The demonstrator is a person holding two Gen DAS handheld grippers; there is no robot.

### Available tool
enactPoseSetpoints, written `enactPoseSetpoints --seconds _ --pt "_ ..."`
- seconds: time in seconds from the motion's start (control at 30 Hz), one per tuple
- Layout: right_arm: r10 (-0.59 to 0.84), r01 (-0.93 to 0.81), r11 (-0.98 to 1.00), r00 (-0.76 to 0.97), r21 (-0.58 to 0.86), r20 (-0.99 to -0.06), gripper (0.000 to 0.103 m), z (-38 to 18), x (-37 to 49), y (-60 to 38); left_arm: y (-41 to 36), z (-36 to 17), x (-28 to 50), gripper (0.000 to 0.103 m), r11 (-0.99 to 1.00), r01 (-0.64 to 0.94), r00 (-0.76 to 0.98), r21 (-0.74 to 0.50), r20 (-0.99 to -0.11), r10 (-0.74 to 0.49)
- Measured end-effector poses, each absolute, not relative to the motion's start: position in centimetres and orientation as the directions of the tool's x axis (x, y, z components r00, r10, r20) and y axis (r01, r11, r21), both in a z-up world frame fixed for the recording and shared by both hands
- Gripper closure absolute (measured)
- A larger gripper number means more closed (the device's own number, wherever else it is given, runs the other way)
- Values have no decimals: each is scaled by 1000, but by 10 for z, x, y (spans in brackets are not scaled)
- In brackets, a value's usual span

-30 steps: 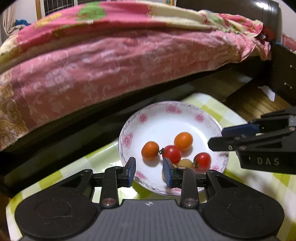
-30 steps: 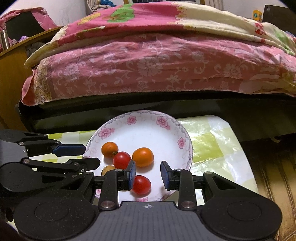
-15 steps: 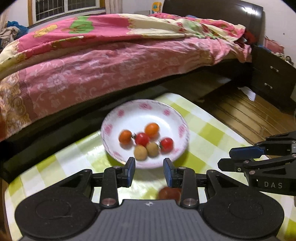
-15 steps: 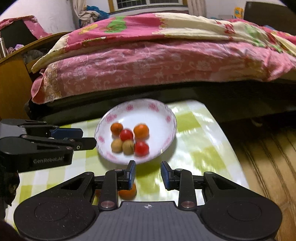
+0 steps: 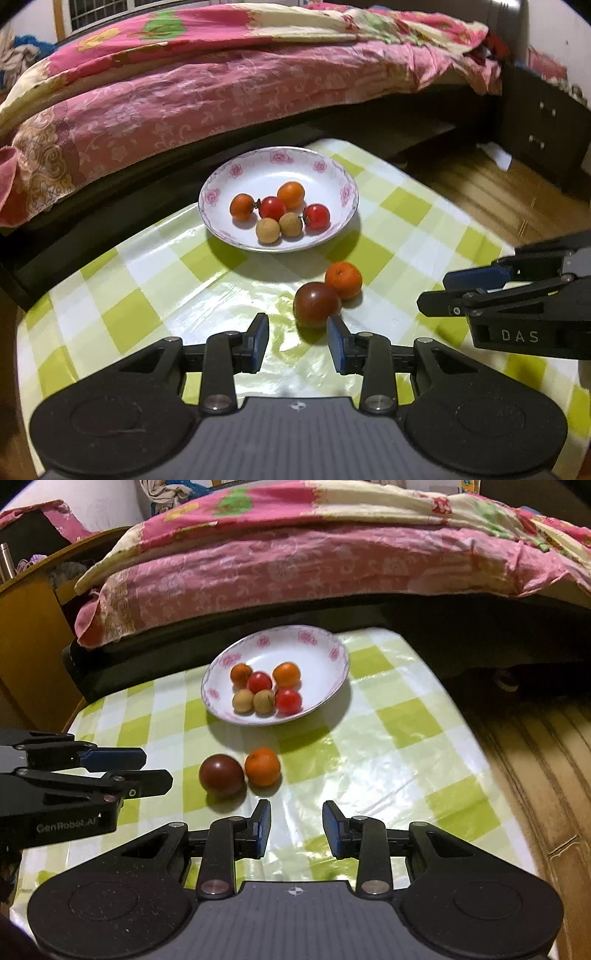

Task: Organize fruits
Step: 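Withdraw both tools from the plate toward the dark tomato and tangerine, then grasp the dark brown tomato with the left tool while the right tool grasps the tangerine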

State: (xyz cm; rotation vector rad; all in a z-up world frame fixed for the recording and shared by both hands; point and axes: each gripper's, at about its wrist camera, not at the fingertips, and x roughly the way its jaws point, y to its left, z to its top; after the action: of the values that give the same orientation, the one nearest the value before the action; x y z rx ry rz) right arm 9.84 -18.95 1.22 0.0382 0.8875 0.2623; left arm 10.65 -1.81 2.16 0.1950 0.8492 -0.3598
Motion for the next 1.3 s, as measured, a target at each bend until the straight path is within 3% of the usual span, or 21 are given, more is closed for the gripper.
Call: enactPoseSetpoints --seconds 0.33,1.07,1.3 --pt "262 -271 955 584 120 -769 74 1 107 -180 -31 10 111 59 901 416 607 121 -775 -176" --pt "255 -193 966 580 174 -774 73 3 123 -200 -43 -13 134 56 868 495 572 48 -769 -283" --pt "259 -184 965 574 187 -777 73 3 124 -203 -49 -21 146 51 870 488 593 68 -757 -273"
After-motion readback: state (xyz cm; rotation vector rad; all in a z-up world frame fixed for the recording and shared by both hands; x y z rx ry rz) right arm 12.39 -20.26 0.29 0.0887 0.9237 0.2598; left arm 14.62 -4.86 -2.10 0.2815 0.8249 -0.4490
